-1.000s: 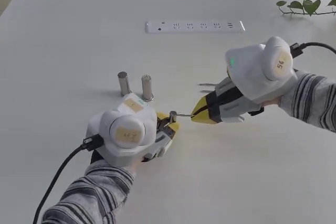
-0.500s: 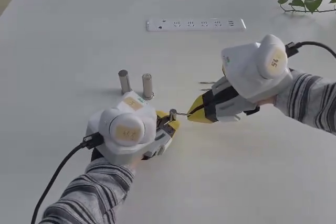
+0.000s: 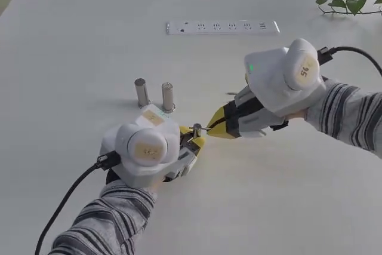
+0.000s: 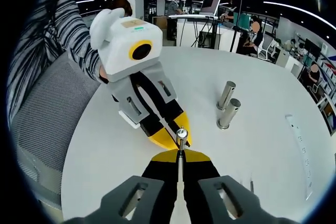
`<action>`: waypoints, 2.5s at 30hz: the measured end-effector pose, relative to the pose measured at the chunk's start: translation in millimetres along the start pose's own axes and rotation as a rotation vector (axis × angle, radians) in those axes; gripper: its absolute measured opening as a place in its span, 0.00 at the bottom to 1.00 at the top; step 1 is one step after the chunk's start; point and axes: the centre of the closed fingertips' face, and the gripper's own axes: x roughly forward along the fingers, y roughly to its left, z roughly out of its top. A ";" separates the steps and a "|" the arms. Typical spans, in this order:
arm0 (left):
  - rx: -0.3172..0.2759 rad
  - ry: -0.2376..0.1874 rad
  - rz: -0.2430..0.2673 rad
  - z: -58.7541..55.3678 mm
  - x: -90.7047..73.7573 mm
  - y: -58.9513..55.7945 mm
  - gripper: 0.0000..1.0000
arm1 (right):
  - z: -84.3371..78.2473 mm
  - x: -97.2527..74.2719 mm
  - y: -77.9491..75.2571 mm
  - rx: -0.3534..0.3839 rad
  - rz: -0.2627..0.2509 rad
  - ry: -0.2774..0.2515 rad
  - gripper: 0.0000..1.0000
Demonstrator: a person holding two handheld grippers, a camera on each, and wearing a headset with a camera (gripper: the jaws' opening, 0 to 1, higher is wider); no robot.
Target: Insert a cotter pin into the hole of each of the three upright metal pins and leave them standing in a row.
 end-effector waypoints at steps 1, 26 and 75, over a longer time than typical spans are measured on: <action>-0.006 0.003 0.010 -0.4 -0.4 0.3 0.06 | -0.1 0.3 -0.2 0.000 -0.001 0.001 0.00; -0.093 0.003 0.133 -9.6 -8.0 4.0 0.06 | 6.5 7.3 0.0 -0.011 -0.014 -0.001 0.00; -0.110 0.012 0.149 -12.1 -6.7 9.6 0.05 | 0.0 -9.8 -13.1 0.237 -0.151 -0.101 0.11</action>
